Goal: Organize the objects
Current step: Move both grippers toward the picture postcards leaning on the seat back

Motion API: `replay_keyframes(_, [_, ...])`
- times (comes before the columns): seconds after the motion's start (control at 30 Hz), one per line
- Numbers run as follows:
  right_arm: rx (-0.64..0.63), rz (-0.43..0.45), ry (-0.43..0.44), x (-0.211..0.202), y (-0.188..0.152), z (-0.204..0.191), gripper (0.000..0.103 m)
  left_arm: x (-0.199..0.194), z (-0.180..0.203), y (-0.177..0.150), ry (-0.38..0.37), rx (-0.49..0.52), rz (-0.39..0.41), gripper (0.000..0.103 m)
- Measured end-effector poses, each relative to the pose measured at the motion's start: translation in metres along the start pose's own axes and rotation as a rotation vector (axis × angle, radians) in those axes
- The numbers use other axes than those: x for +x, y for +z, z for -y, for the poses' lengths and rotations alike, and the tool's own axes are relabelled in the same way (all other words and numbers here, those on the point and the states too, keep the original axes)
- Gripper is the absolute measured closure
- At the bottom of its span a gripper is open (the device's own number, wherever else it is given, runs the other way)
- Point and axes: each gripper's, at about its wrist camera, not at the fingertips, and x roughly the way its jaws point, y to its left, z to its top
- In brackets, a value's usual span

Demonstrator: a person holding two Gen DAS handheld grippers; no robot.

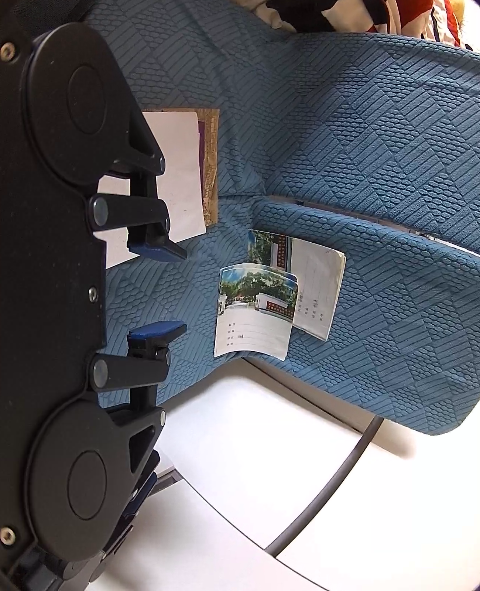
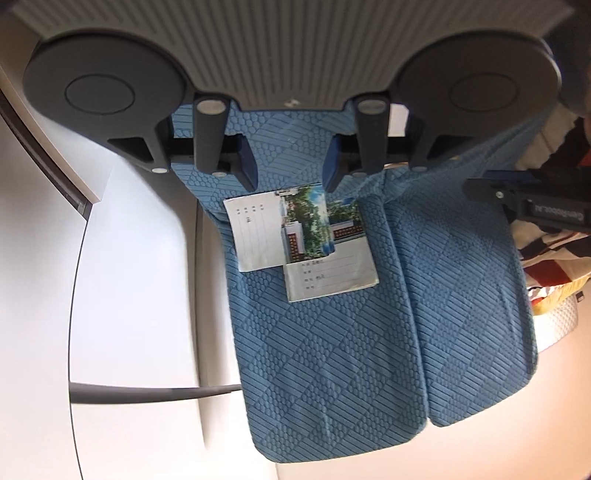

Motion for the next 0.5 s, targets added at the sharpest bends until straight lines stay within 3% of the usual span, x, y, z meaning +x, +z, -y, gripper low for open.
replay_keyframes(0.5, [0.082,0.047,-0.027,0.074,-0.003,0.035,0.062,0.079,0.007,0.013,0.046,0.001,-0.039,0.071])
